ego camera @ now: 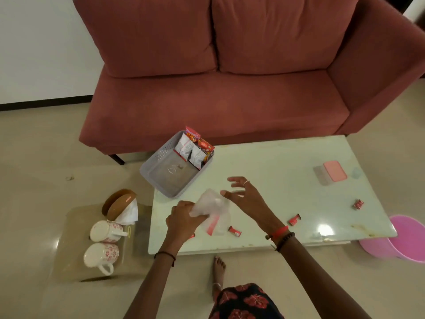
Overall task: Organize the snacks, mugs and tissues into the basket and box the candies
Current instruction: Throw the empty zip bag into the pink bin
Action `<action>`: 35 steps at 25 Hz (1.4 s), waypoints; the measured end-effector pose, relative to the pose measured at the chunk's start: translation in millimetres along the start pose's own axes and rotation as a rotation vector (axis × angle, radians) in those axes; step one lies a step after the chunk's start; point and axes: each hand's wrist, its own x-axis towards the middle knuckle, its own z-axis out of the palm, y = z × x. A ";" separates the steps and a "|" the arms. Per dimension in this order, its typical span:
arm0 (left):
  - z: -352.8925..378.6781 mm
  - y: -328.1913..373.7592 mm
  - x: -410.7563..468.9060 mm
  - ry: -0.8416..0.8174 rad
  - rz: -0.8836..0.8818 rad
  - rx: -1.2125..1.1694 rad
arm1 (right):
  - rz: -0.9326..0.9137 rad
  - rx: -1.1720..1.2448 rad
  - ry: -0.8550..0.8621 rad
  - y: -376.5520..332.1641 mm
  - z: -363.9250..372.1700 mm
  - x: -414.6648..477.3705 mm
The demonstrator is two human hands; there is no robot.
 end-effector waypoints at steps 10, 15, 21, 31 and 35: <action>85.8 58.7 -52.0 -0.390 -0.248 -0.729 | 0.013 0.532 -0.054 84.4 -46.5 -80.5; 144.1 105.6 -59.6 -0.411 -0.139 -0.671 | 0.129 0.675 0.222 123.1 -99.2 -94.2; 250.2 186.4 -48.6 -0.535 -0.157 -0.630 | 0.199 0.837 0.489 204.1 -226.7 -113.1; 512.0 370.3 -19.6 -0.558 -0.101 -0.269 | 0.502 0.688 1.096 389.5 -499.1 -159.2; 603.2 418.1 -1.5 -0.602 -0.070 -0.242 | 0.543 0.472 1.211 462.6 -573.6 -140.8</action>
